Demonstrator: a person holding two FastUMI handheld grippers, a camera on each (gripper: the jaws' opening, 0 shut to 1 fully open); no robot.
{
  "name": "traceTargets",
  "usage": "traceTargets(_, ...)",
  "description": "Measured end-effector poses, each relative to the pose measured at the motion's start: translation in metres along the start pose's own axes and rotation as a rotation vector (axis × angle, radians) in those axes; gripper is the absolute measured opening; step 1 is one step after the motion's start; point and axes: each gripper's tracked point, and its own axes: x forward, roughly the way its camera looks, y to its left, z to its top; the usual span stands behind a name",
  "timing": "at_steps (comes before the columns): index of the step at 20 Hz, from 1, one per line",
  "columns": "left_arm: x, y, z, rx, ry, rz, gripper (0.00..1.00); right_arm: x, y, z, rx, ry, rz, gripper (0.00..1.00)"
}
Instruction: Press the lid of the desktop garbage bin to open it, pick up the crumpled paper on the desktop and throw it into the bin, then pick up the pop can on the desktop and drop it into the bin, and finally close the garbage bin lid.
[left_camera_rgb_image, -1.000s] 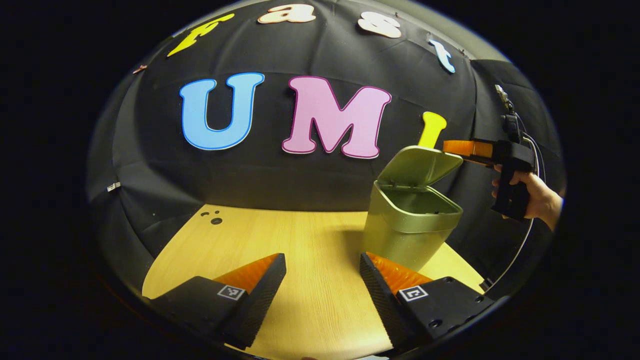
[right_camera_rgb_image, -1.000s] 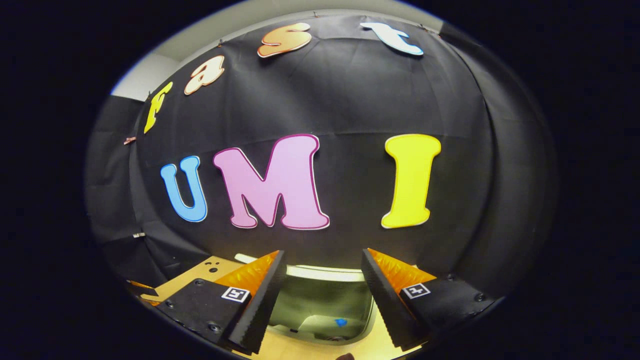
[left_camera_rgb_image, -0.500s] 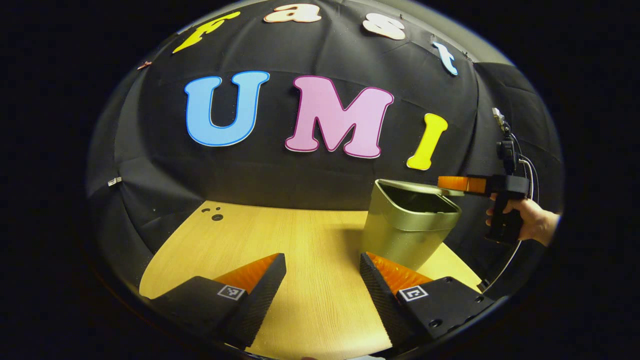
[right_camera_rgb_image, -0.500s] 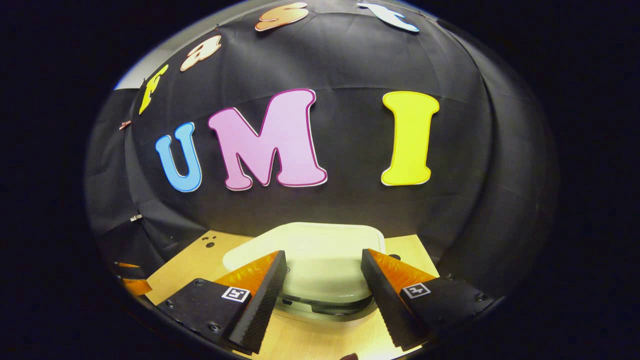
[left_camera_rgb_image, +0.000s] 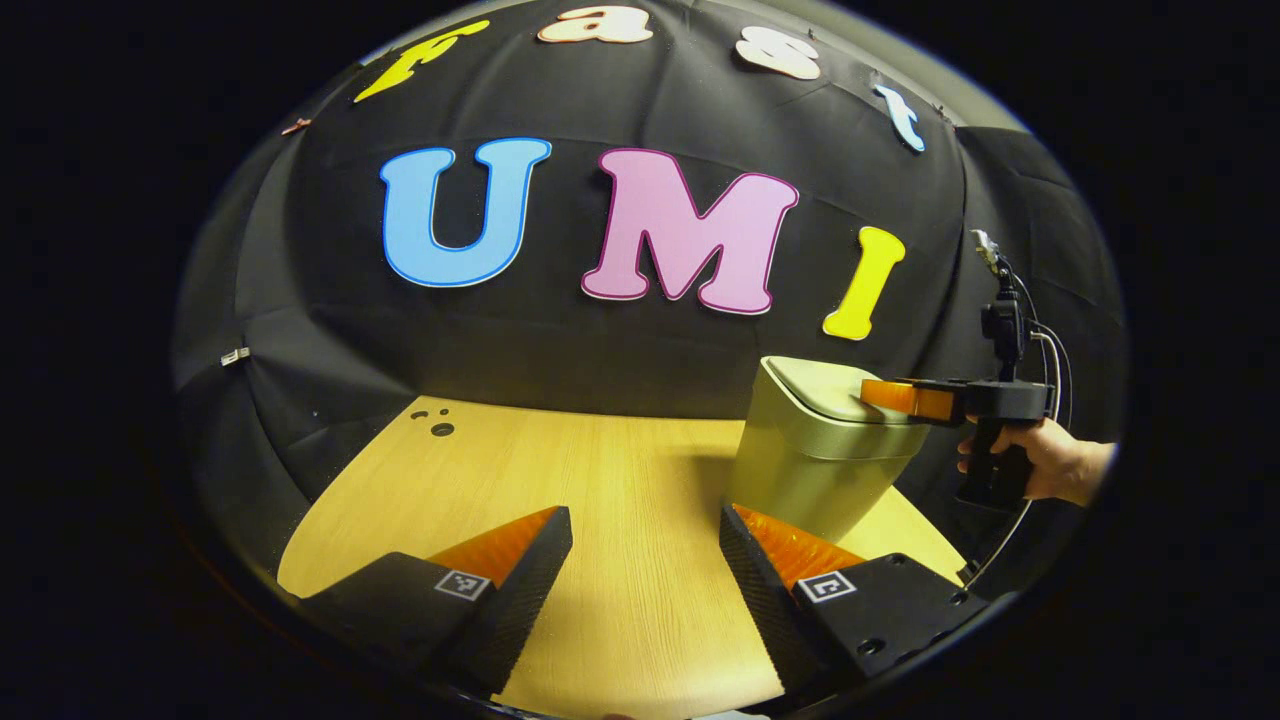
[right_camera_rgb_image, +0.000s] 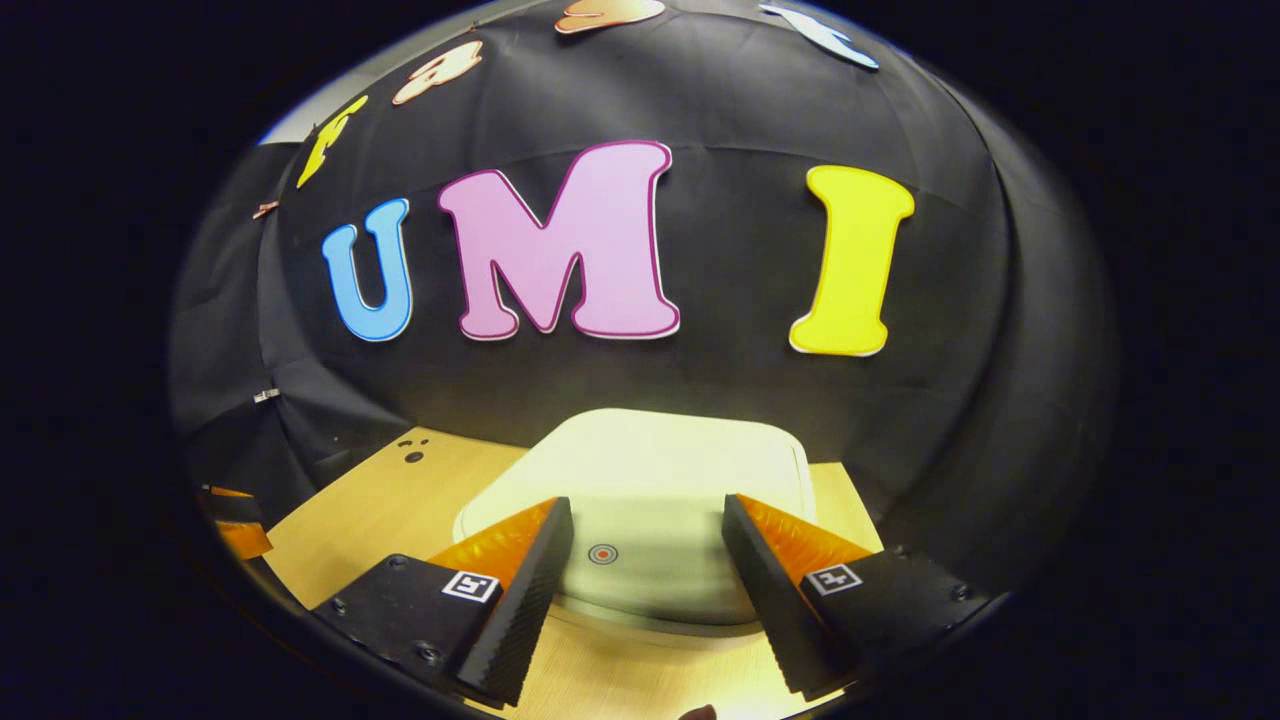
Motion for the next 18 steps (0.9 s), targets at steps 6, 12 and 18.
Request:
traceTargets(6, 0.003, -0.004, 0.003, -0.004, -0.006, -0.011, 0.95, 0.002, 0.000, -0.011, -0.017, 0.020, -0.001, 0.96)
traceTargets(12, 0.000, -0.006, 0.010, 0.000, -0.032, -0.032, 0.96, -0.003, 0.000, 0.002, 0.019, -0.040, 0.009, 0.94)
traceTargets(18, -0.009, -0.001, 0.021, 0.013, -0.059, -0.056, 0.95, -0.038, 0.006, 0.043, 0.043, -0.178, 0.002, 0.91)
